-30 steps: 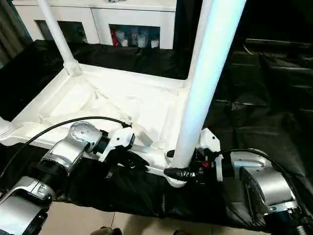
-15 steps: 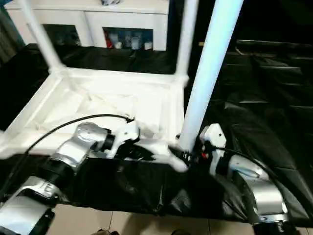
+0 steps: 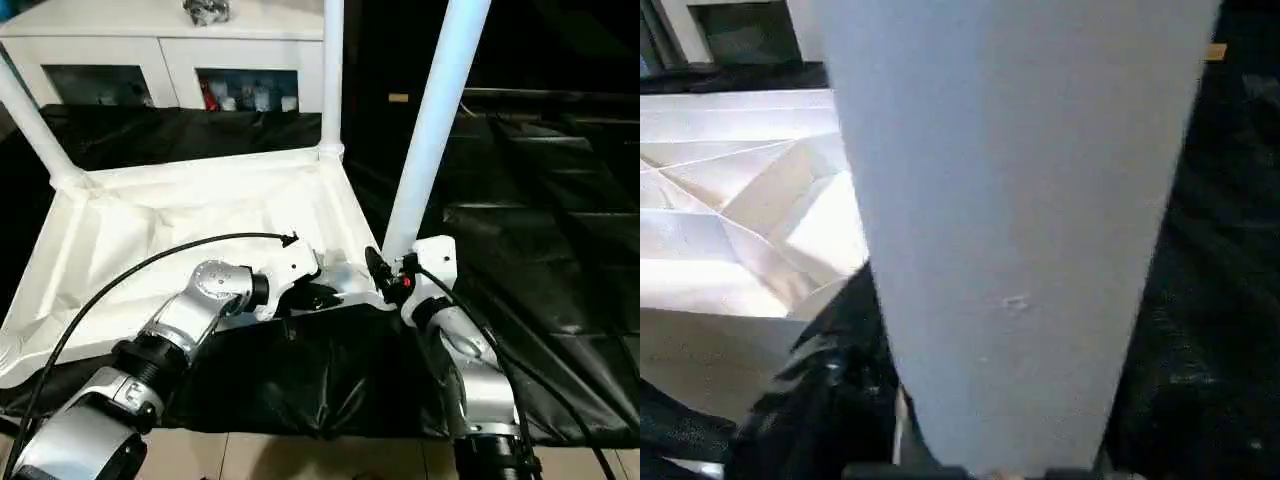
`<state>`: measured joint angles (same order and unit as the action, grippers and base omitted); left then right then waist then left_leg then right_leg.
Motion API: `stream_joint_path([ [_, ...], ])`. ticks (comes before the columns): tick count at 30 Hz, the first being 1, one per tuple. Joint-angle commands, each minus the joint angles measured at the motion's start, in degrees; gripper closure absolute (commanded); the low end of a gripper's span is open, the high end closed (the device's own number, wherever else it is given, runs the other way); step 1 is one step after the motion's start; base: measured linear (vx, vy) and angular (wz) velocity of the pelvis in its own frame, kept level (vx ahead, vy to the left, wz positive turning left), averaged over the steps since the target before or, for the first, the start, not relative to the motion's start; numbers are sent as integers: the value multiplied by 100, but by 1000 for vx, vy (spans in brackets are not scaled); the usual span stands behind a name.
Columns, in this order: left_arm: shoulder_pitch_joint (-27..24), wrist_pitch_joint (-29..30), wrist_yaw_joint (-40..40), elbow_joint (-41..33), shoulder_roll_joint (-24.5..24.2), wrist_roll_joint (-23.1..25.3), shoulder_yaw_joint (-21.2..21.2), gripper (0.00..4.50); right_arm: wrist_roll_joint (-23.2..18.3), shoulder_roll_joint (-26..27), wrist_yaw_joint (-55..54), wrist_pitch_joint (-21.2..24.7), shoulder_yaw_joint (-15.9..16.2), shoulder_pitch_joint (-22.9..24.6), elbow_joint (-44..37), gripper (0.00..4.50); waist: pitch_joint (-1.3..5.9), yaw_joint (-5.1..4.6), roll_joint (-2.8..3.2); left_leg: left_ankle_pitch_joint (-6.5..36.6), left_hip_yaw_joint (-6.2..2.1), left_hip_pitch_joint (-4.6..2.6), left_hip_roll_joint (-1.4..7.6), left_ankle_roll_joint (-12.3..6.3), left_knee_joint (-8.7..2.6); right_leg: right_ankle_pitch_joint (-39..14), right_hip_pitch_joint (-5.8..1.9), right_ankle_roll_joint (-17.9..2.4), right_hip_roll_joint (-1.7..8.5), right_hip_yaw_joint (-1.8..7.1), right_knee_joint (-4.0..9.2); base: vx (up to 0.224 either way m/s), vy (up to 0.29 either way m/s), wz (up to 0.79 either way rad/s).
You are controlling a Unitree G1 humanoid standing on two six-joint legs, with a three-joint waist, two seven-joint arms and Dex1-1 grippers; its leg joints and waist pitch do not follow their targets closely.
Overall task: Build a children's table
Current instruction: Rotate leg to tighten
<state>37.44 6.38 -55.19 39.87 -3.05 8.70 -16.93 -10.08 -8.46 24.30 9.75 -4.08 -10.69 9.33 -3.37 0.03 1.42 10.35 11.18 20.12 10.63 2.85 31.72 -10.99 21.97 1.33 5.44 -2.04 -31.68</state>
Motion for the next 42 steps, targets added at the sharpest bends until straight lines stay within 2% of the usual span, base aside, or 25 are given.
stream_joint_path([
  [1,-206,-150,-266,61,249,-211,-256,450,-220,131,810,173,717,117,108,174,120,-12,-104,2640,-179,-15,227,-69,-498,-2992,15,-685,253,156,533,0,0,0],
  [2,-216,-169,-364,37,192,-242,-237,450,-258,19,977,171,700,140,59,146,124,-15,-104,2562,-176,20,232,-113,-502,-2804,-24,-752,252,159,505,0,0,0],
  [5,-220,-282,-733,-12,3,-369,-192,450,-434,-427,1598,260,750,237,-126,126,140,26,-108,2297,-118,8,239,-242,-465,-2367,-35,-940,257,186,480,0,0,0],
  [7,-219,-361,-895,-30,-62,-424,-186,450,-465,-573,1811,287,780,273,-191,112,146,58,-118,2068,-96,31,225,-339,-442,-2193,-69,-1037,260,192,460,0,0,0],
  [8,-217,-370,-1227,-81,-199,-533,-171,450,-562,-872,2230,452,827,347,-340,100,157,67,-98,1921,-86,27,234,-389,-432,-2037,-74,-1105,264,196,439,0,0,0],
  [11,-220,-543,-1705,-161,-388,-650,-188,450,-629,-1293,2757,655,929,437,-512,74,181,119,-107,1497,-55,32,240,-540,-391,-1522,-119,-1256,256,187,380,0,0,0],
  [14,-148,-617,-2088,-127,-614,-634,-231,450,-679,-1794,3393,784,1046,467,-609,74,214,186,-94,1073,-51,37,251,-685,-354,-932,-162,-1404,250,170,300,0,0,0],
  [15,-105,-652,-2218,-85,-687,-629,-232,450,-709,-1975,3657,840,1094,449,-615,74,234,203,-89,810,-38,36,250,-797,-325,-433,-174,-1570,241,159,240,0,0,0],
  [18,-64,-699,-2319,-38,-736,-628,-211,450,-689,-2128,3898,877,1143,409,-572,89,253,249,-84,591,-21,51,264,-912,-285,-43,-187,-1712,230,132,177,0,0,0],
  [20,0,-751,-2413,37,-818,-649,-212,450,-617,-2280,4045,891,1201,317,-466,99,268,264,-73,531,-23,64,265,-946,-262,4,-180,-1751,233,124,153,0,0,0],
  [22,31,-772,-2490,71,-866,-669,-207,450,-621,-2339,4103,901,1207,242,-409,111,240,264,-77,730,-18,77,262,-886,-265,-311,-157,-1741,233,124,175,0,0,0],
  [24,36,-770,-2559,68,-897,-690,-202,450,-703,-2337,4134,952,1176,201,-419,133,203,276,-72,1187,-23,61,284,-642,-310,-1050,-134,-1629,252,140,241,0,0,0],
  [26,39,-790,-2631,82,-925,-713,-199,450,-766,-2368,4227,984,1194,186,-449,147,198,272,-85,1265,-31,51,288,-552,-322,-1171,-131,-1585,250,147,251,0,0,0],
  [28,21,-799,-2710,81,-960,-725,-204,450,-833,-2400,4371,1040,1235,191,-483,161,207,276,-95,1198,-32,53,289,-511,-318,-1014,-137,-1589,248,154,229,0,0,0],
  [31,2,-809,-2777,80,-983,-726,-197,450,-851,-2413,4461,1075,1249,202,-500,175,228,286,-105,953,-20,61,276,-615,-283,-580,-152,-1676,245,152,184,0,0,0],
  [33,-13,-812,-2821,83,-1009,-726,-216,450,-854,-2409,4493,1072,1263,215,-503,180,231,294,-109,896,-15,60,272,-656,-272,-493,-153,-1702,244,149,175,0,0,0],
  [40,-15,-802,-2602,187,-957,-694,-201,450,-887,-2221,4300,981,1266,289,-519,181,238,312,-111,874,-20,67,271,-656,-266,-561,-161,-1701,246,144,171,0,0,0],
  [42,11,-750,-2314,253,-852,-642,-161,450,-805,-1990,3904,851,1191,311,-481,181,228,310,-124,987,-15,60,268,-611,-276,-791,-142,-1657,248,147,198,0,0,0],
])
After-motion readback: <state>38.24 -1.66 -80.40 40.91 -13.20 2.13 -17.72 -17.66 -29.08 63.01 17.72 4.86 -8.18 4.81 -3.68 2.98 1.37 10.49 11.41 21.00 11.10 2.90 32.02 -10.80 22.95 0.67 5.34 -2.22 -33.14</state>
